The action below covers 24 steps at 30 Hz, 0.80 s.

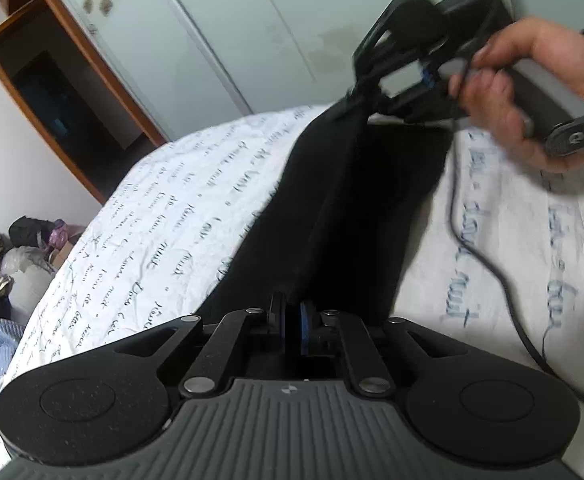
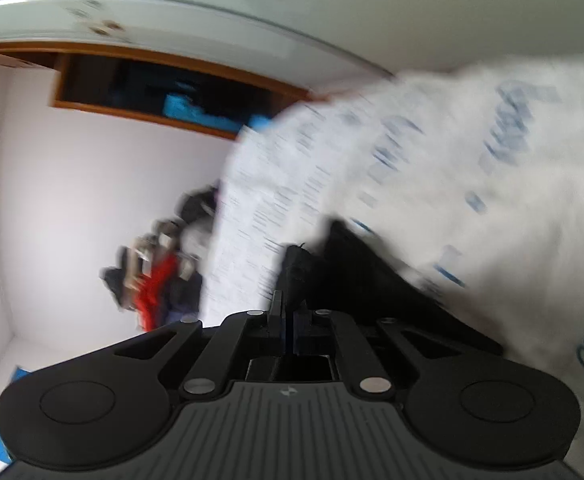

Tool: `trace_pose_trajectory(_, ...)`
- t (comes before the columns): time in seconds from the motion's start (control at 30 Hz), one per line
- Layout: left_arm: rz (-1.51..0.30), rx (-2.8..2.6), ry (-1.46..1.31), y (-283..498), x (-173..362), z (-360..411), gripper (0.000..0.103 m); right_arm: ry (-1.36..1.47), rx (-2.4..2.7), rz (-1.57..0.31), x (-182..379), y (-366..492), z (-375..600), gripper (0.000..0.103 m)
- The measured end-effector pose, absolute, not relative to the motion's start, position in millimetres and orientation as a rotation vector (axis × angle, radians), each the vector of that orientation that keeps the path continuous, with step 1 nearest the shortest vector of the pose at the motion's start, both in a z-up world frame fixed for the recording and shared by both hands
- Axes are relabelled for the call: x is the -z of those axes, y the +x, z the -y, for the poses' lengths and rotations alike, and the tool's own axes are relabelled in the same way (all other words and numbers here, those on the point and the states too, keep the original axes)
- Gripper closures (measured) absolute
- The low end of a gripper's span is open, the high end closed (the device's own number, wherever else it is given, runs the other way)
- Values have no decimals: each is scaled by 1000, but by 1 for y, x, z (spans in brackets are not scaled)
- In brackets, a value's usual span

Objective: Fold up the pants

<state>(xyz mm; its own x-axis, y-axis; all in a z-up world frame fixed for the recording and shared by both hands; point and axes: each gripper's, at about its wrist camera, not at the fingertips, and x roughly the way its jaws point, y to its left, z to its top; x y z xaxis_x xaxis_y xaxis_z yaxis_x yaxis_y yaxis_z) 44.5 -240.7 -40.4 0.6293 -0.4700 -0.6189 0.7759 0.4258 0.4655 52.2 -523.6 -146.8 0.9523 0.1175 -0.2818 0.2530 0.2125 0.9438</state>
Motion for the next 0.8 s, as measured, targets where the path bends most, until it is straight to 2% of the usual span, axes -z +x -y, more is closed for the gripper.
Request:
trace_pose_trajectory(0.13, -471, 849, 742, 40, 40, 238, 85, 1282, 60, -245, 122, 19, 521, 100)
trace_pose_trajectory(0.23, -582, 867, 758, 46, 70, 246, 84, 1333, 173, -350, 159, 3, 531, 100)
trace_pose_trajectory(0.27, -593, 859, 751, 48, 76, 247, 81, 1390, 184, -384, 177, 1, 535, 101)
trace_pose_trajectory(0.37, -586, 876, 715, 44, 71, 241, 80, 1328, 157, -379, 170, 0, 531, 98)
trace_pose_trajectory(0.43, -593, 895, 665, 45, 64, 230, 66, 1332, 162, -403, 163, 1, 532, 97)
trace_pose_trajectory(0.5, -611, 907, 594, 50, 59, 212, 57, 1383, 186, -358, 160, -8, 538, 93)
trace_pose_trajectory(0.63, -628, 928, 401, 51, 46, 164, 53, 1367, 298, -222, 144, -32, 552, 91)
trace_pose_trajectory(0.7, -605, 893, 338, 51, 42, 145, 50, 1305, 261, -242, 130, -22, 557, 90)
trace_pose_trajectory(0.77, -592, 848, 294, 51, 42, 132, 47, 1226, 207, -344, 117, 6, 558, 70)
trace_pose_trajectory(0.8, -598, 832, 264, 54, 43, 127, 47, 1164, 178, -386, 111, 22, 557, 64)
